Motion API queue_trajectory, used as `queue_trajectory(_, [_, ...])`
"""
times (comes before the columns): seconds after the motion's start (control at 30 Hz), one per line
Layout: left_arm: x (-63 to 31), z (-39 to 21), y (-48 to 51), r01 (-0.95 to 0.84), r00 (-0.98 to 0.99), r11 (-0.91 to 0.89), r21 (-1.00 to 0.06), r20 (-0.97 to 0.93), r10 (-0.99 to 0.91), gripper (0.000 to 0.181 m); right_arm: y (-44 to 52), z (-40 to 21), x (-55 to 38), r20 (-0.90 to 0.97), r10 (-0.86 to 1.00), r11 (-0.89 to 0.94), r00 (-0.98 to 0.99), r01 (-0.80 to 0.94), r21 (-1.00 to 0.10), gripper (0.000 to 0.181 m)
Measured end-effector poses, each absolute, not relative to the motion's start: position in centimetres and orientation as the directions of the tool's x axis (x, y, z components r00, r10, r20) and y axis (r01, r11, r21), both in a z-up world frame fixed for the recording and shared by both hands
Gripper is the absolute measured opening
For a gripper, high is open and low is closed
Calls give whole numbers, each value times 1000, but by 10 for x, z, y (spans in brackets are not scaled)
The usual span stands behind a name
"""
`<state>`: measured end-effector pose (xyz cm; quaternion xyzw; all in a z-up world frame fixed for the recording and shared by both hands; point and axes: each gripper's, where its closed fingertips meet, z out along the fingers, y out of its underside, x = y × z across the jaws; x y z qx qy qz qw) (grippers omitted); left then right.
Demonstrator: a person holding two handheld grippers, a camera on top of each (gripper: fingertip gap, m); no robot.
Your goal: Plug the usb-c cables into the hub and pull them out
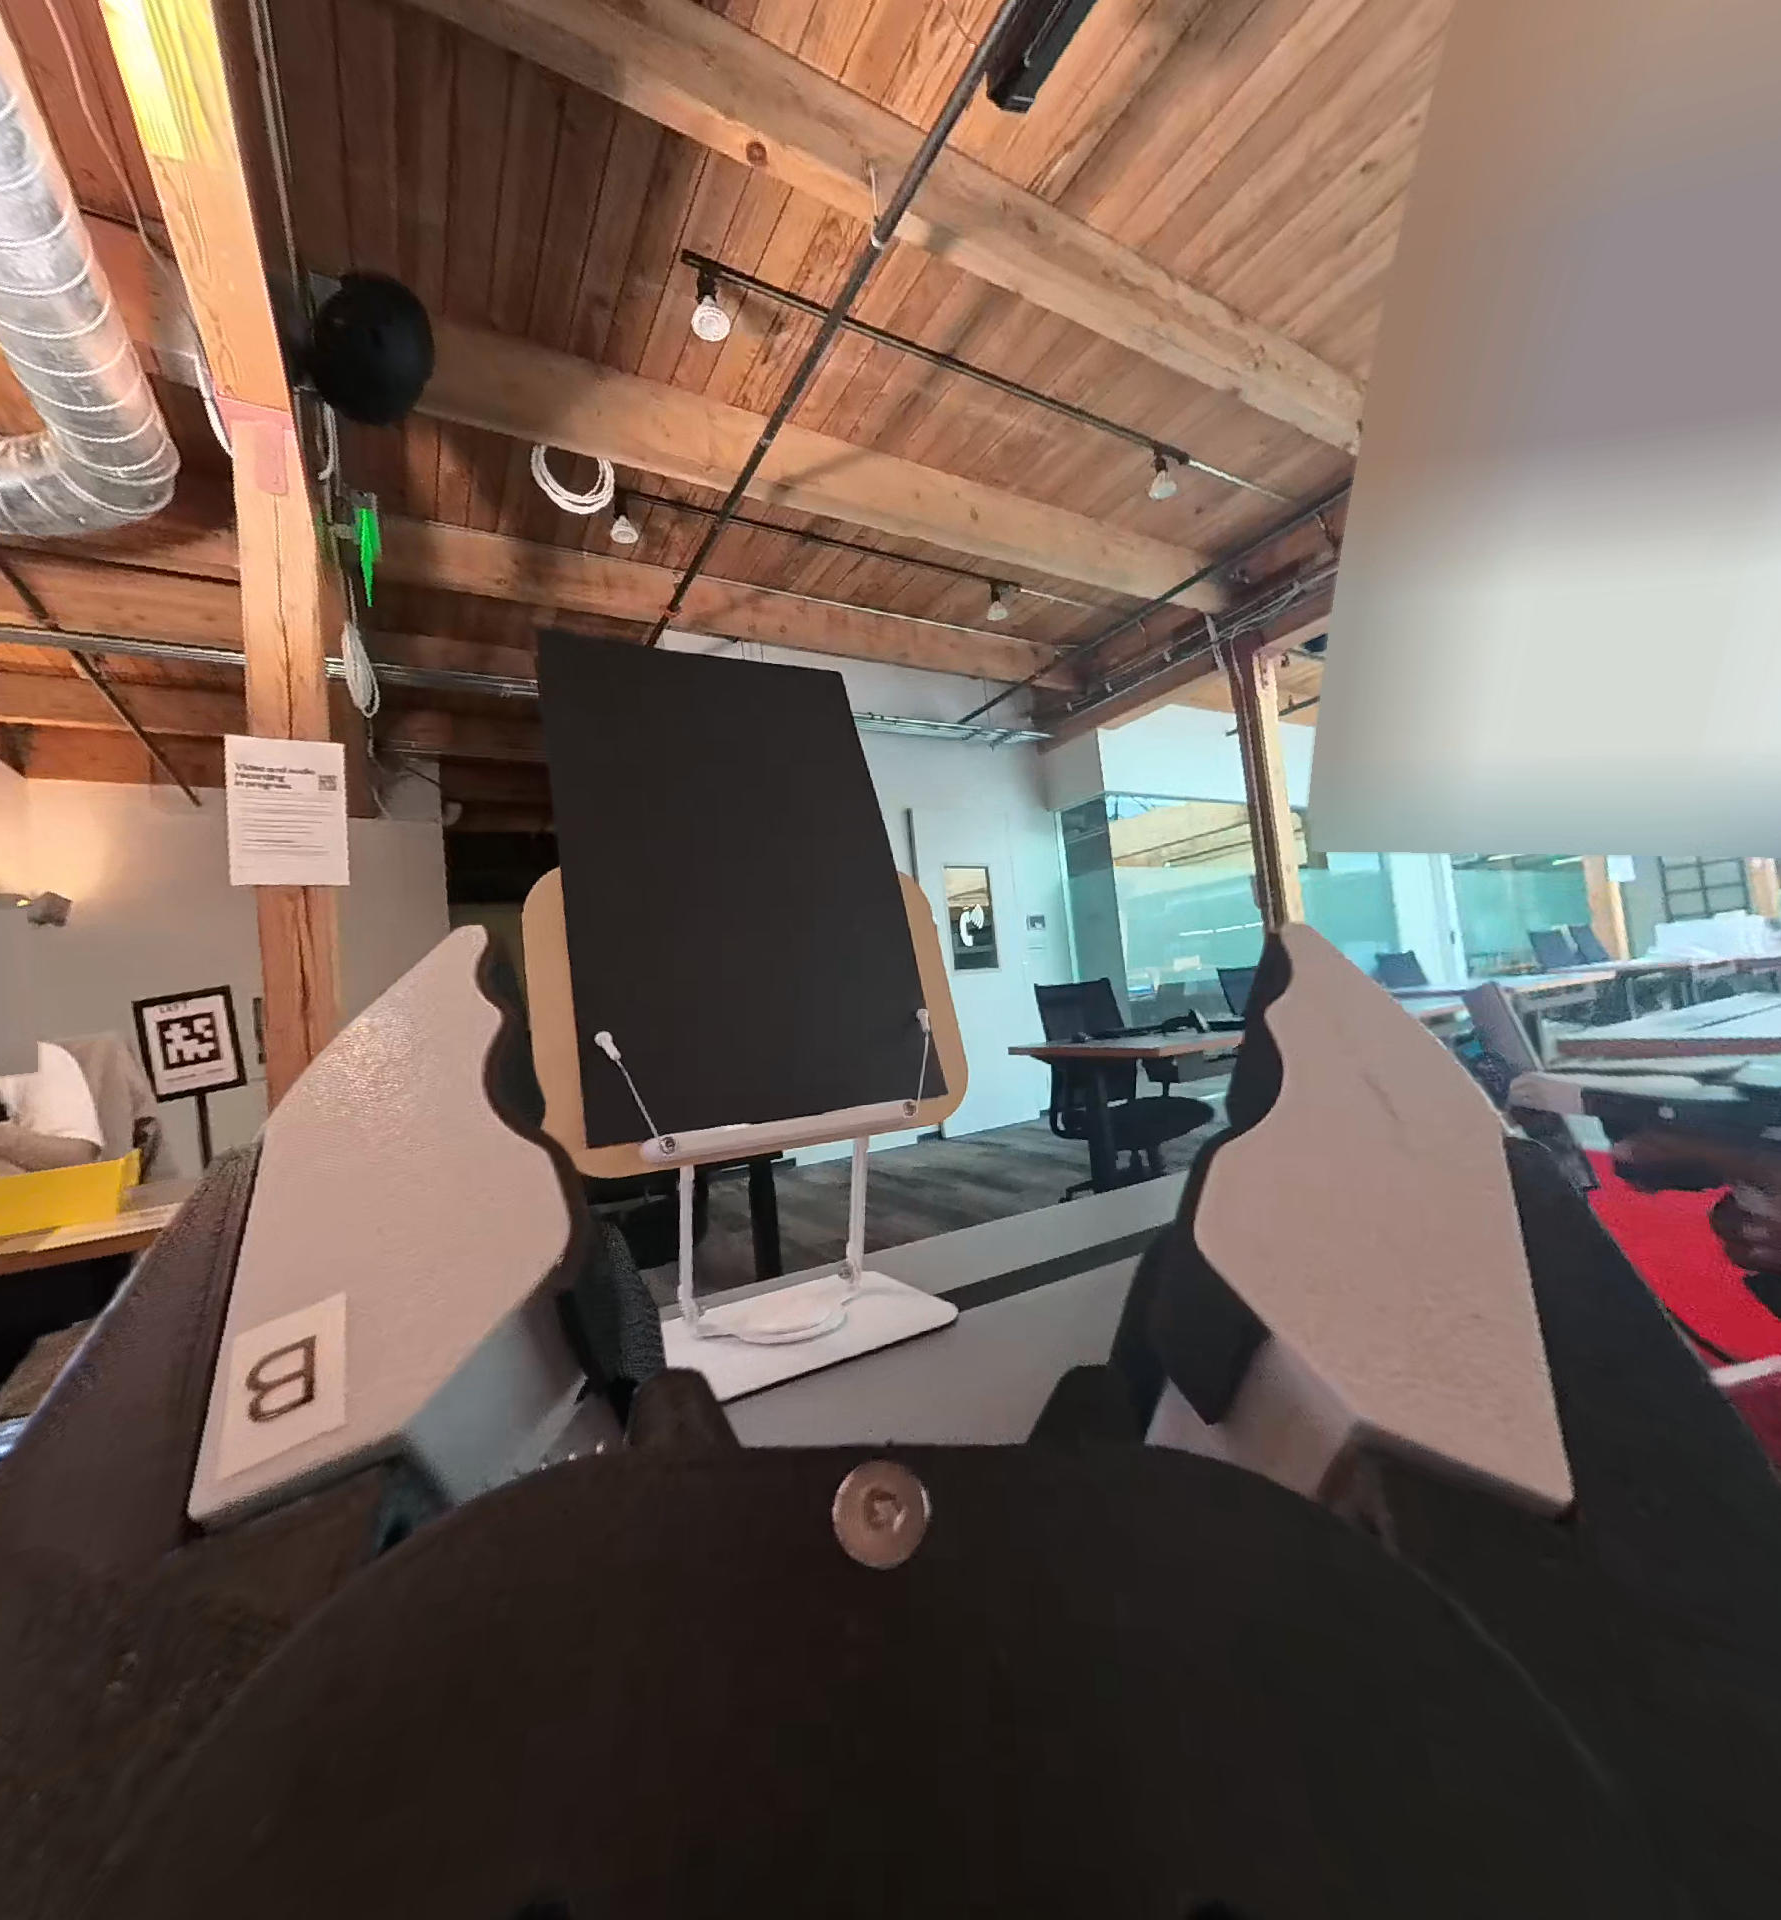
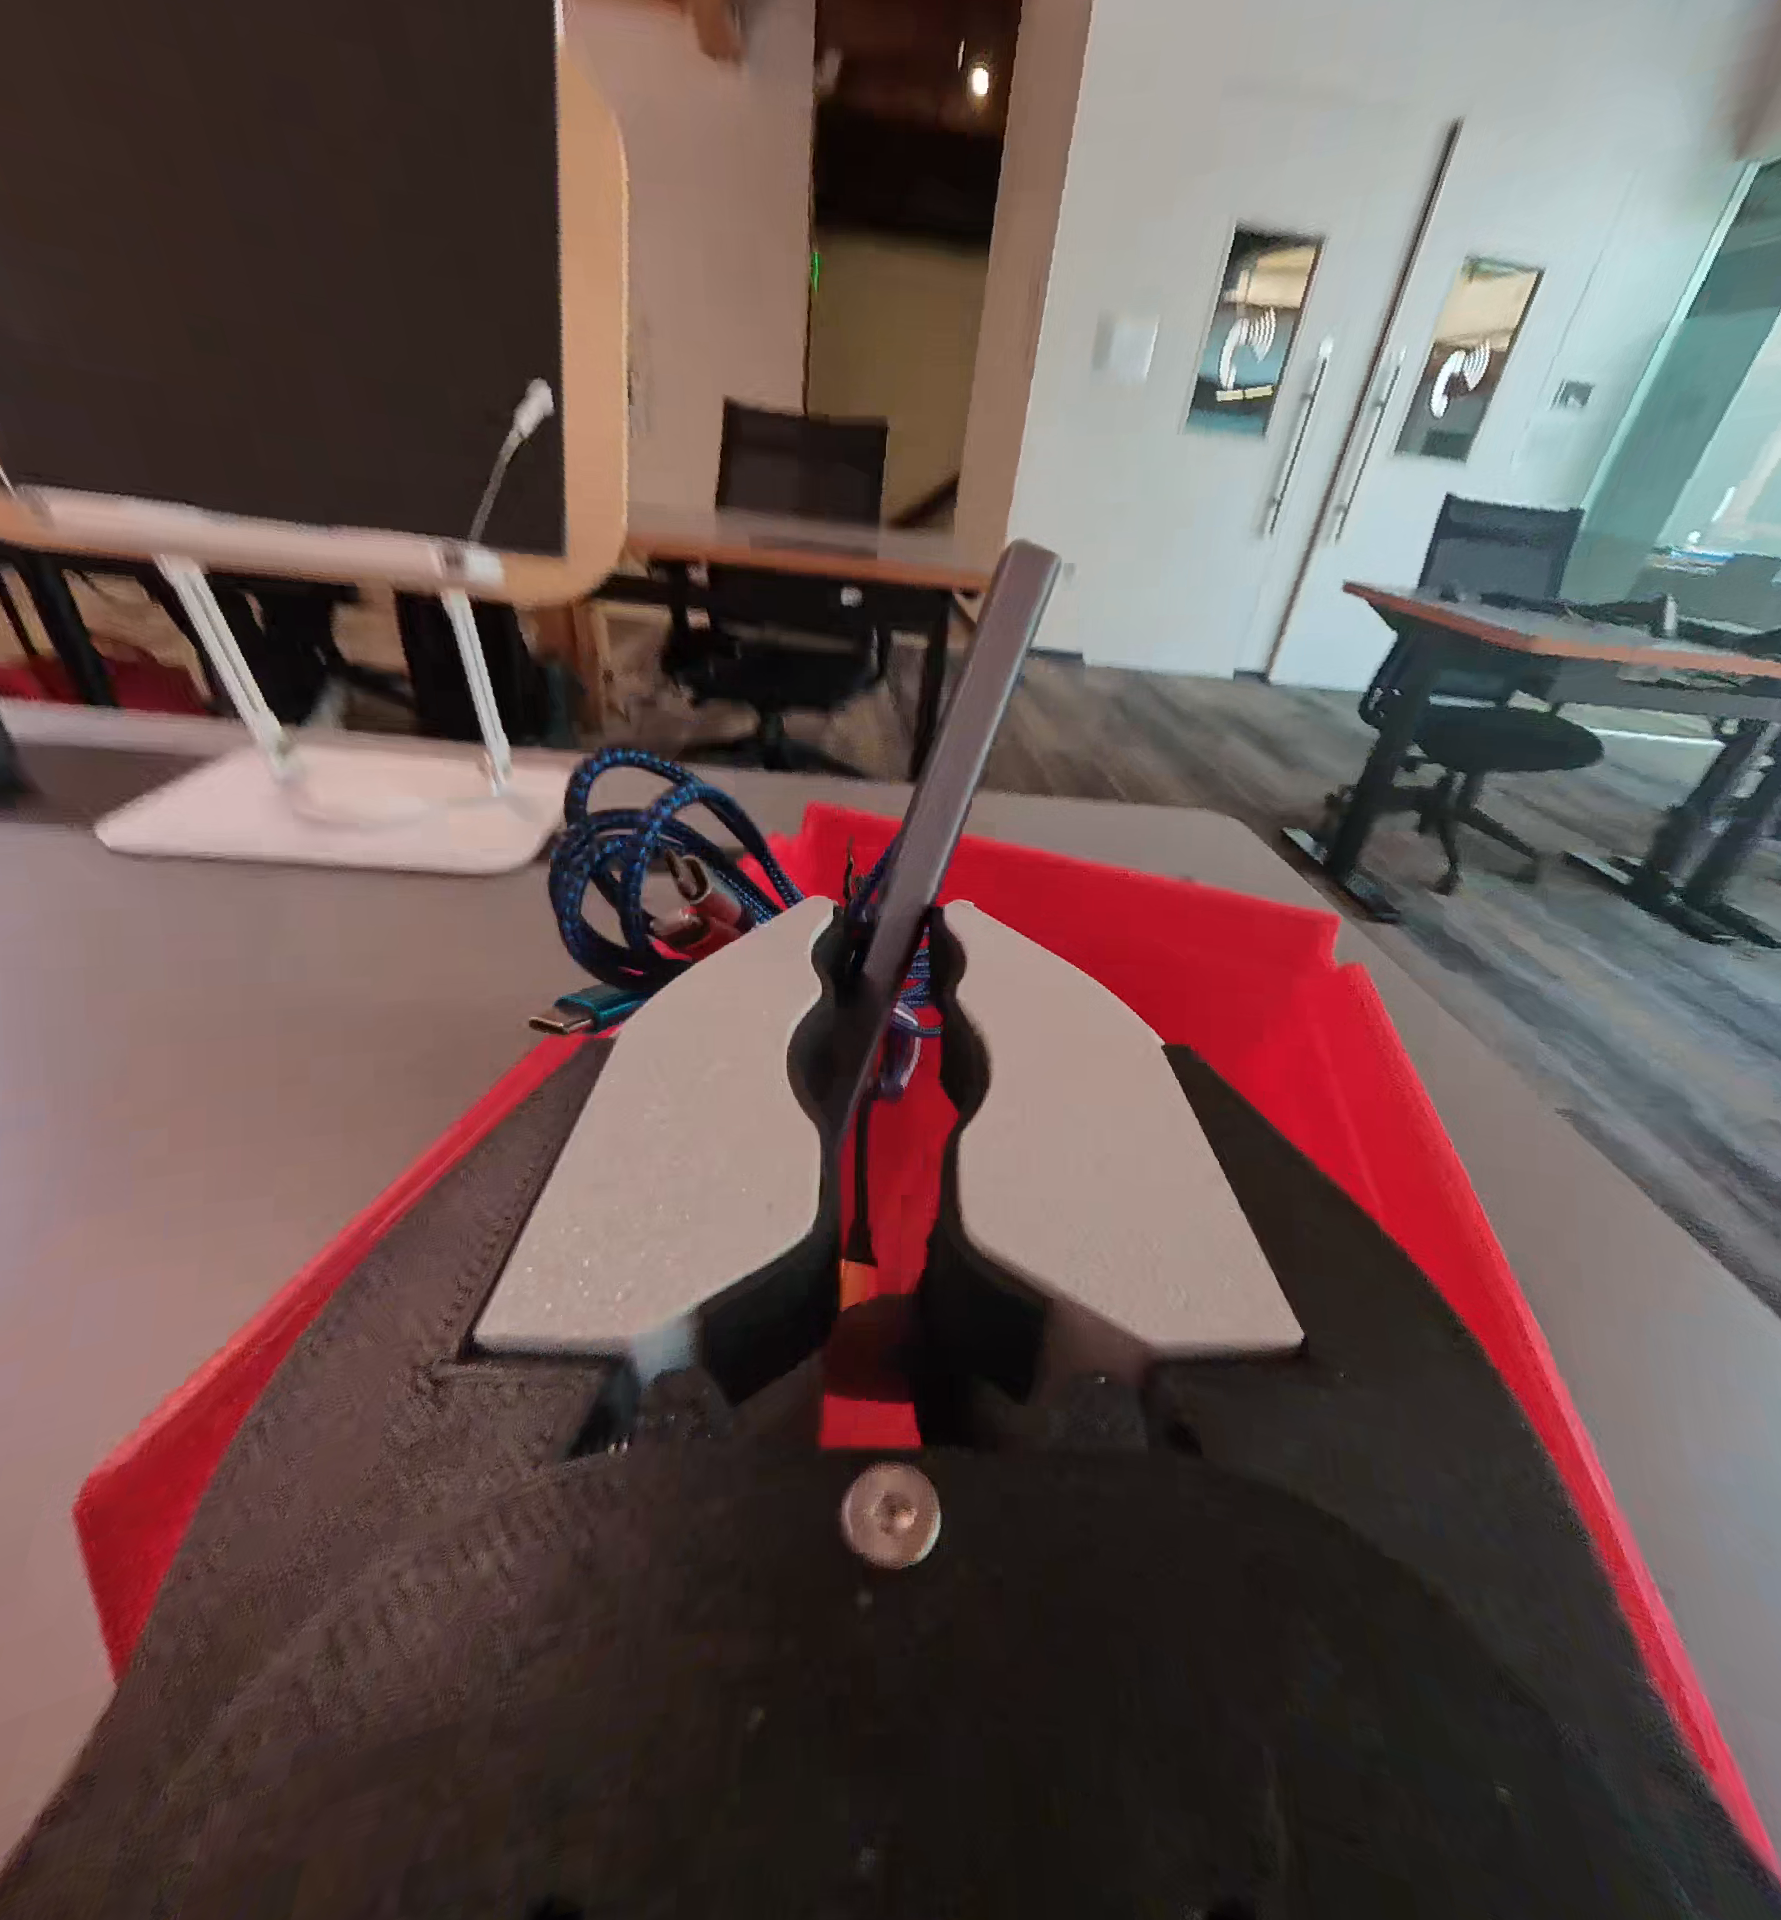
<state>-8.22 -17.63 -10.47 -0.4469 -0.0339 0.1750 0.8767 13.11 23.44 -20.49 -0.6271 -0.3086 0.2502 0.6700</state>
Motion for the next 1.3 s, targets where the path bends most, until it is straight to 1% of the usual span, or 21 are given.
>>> queue_trajectory(0.1, [-84,-107,-177,-300,927,508,-808,-122,354,123,236,-215,128,164,696,90,699,142,-986,8])
queue_trajectory(0.2, [-84,-108,-176,-311,925,488,-816,-141,354,120,242,-220,127,168,693,67,701,169,-983,8])
queue_trajectory(0.3, [-85,-110,-176,-318,922,473,-822,-150,358,119,247,-224,129,166,696,30,699,203,-979,15])
queue_trajectory(0.4, [-87,-111,-177,-325,917,459,-827,-158,366,118,240,-212,131,145,709,57,690,149,-987,20])
queue_trajectory(0.47, [-88,-113,-176,-317,920,441,-840,-159,357,117,231,-201,131,136,725,92,675,101,-991,33])
queue_trajectory(0.53, [-89,-117,-174,-308,924,411,-858,-166,346,117,217,-184,129,170,734,189,658,43,-981,61])
queue_trajectory(0.6, [-88,-119,-173,-310,927,386,-869,-186,326,119,200,-166,127,227,736,301,638,-8,-954,83])
queue_trajectory(0.63, [-87,-119,-173,-318,925,377,-870,-198,323,123,190,-160,126,252,742,337,621,-22,-941,98])
queue_trajectory(0.7, [-87,-115,-176,-351,912,375,-858,-222,344,142,176,-152,124,250,761,343,599,-45,-938,128])
queue_trajectory(0.73, [-88,-113,-179,-375,902,379,-846,-238,361,144,169,-149,122,241,778,338,580,-63,-939,140])
queue_trajectory(0.77, [-88,-109,-184,-398,892,389,-831,-251,376,144,162,-146,122,232,789,336,569,-84,-938,145])
queue_trajectory(0.83, [-89,-102,-196,-417,883,410,-811,-256,393,144,150,-139,125,223,794,350,565,-125,-928,145])
queue_trajectory(0.97, [-96,-101,-213,-415,880,366,-833,-265,395,144,131,-136,129,210,805,347,555,-154,-925,145])
queue_trajectory(1.0, [-101,-104,-216,-421,872,328,-846,-277,404,143,127,-139,128,208,813,337,544,-149,-930,144])
queue_trajectory(1.03, [-106,-110,-218,-424,864,274,-863,-293,410,143,124,-143,128,209,819,326,534,-135,-936,134])
queue_trajectory(1.07, [-111,-117,-219,-425,854,207,-881,-315,414,143,121,-149,129,209,823,312,528,-113,-943,113])
queue_trajectory(1.1, [-115,-125,-220,-427,846,140,-894,-340,411,140,115,-156,129,217,832,299,511,-83,-951,80])
queue_trajectory(1.13, [-118,-133,-222,-427,842,76,-901,-365,397,126,108,-163,128,237,844,297,480,-50,-954,30])
queue_trajectory(1.17, [-119,-143,-224,-420,843,1,-907,-390,371,93,101,-165,127,255,854,309,454,-47,-950,0])
queue_trajectory(1.23, [-120,-163,-230,-403,851,-141,-904,-427,305,1,90,-165,122,262,881,301,395,-39,-953,0])
queue_trajectory(1.3, [-131,-170,-236,-384,831,-210,-899,-436,346,0,85,-167,118,260,894,287,364,-21,-958,1])
